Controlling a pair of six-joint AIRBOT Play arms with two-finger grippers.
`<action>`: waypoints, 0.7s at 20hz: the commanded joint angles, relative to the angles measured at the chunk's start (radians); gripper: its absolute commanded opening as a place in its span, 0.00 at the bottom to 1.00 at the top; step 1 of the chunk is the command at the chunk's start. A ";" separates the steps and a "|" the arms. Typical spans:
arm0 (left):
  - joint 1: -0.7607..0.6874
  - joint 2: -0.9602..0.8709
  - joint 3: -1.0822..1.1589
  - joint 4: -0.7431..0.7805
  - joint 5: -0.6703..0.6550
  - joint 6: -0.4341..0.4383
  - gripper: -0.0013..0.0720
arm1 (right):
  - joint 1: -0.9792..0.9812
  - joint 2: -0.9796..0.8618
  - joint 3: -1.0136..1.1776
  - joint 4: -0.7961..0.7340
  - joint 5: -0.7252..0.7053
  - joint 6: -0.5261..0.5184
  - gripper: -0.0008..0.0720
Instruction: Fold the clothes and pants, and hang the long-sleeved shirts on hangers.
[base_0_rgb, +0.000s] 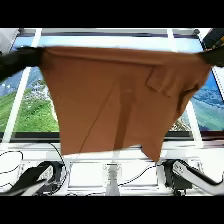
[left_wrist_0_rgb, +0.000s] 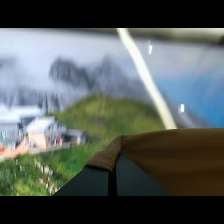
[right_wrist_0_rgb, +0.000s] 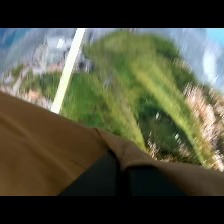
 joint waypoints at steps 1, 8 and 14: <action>-0.076 -0.277 -0.002 0.006 0.134 0.037 0.04 | 0.131 -0.261 -0.011 -0.002 -0.070 0.011 0.03; -0.124 -0.399 -0.002 0.007 0.436 0.035 0.03 | 0.211 -0.440 -0.012 -0.044 -0.599 0.005 0.03; -0.100 -0.412 -0.002 0.010 0.451 0.034 0.03 | 0.210 -0.442 -0.019 -0.291 -0.617 0.051 0.03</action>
